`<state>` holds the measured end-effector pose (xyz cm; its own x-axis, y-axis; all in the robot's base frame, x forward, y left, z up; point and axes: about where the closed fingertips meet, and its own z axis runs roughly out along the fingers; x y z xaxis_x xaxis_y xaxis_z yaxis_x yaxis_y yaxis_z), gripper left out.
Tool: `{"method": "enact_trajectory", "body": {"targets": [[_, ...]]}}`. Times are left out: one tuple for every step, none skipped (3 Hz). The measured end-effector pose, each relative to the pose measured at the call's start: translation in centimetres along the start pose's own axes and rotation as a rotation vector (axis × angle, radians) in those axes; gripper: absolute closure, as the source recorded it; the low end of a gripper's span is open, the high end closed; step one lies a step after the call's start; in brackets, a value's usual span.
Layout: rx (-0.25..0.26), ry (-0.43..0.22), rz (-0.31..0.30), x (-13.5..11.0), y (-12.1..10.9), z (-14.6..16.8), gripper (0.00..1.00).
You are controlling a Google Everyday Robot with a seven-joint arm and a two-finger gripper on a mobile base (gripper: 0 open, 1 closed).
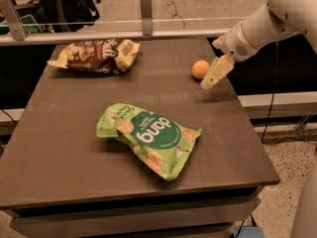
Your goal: Move orange near brown chip bag
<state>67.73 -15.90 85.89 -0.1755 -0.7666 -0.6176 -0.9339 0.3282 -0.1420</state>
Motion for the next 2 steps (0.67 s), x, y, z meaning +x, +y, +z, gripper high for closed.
{"method": "enact_trajectory", "body": {"targets": [[-0.016, -0.02, 0.047, 0.5, -1.1, 1.8, 0.0], [-0.029, -0.032, 0.074, 0.7, -1.5, 3.1, 0.18]]}}
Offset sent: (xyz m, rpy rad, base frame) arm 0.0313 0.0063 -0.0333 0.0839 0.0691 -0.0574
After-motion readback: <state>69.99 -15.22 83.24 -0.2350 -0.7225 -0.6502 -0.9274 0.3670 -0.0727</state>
